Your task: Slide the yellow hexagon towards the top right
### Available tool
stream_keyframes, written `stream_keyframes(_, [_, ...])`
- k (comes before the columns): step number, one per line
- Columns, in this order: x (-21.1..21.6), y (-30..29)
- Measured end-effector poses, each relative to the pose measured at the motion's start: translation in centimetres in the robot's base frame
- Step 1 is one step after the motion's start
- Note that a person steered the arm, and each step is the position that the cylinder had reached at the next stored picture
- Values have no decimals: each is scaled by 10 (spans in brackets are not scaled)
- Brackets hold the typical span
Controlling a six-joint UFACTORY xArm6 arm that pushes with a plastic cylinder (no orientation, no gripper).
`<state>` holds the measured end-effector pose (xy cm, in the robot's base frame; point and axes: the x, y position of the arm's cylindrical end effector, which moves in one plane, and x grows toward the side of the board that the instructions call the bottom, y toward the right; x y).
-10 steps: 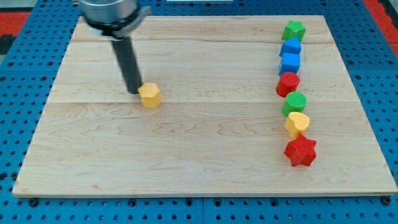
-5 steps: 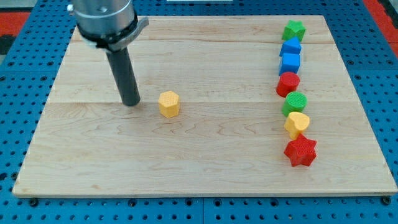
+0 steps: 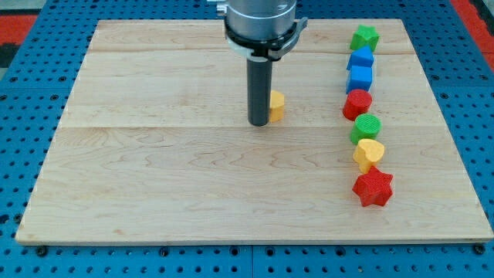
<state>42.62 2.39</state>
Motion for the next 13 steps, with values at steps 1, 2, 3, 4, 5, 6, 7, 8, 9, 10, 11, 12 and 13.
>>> stream_keyframes(1, [-27, 31])
stream_keyframes(2, [-30, 78])
stream_keyframes(3, [-60, 78])
stream_keyframes(4, [-117, 78])
stream_keyframes(5, [-133, 67])
stream_keyframes(6, [-101, 27])
stream_keyframes(7, [-127, 0])
stream_keyframes(8, [-157, 41])
stream_keyframes(9, [-184, 88])
stream_keyframes(10, [-213, 101])
stream_keyframes(11, [-228, 105])
stream_keyframes(12, [-228, 117])
stream_keyframes(13, [-213, 84])
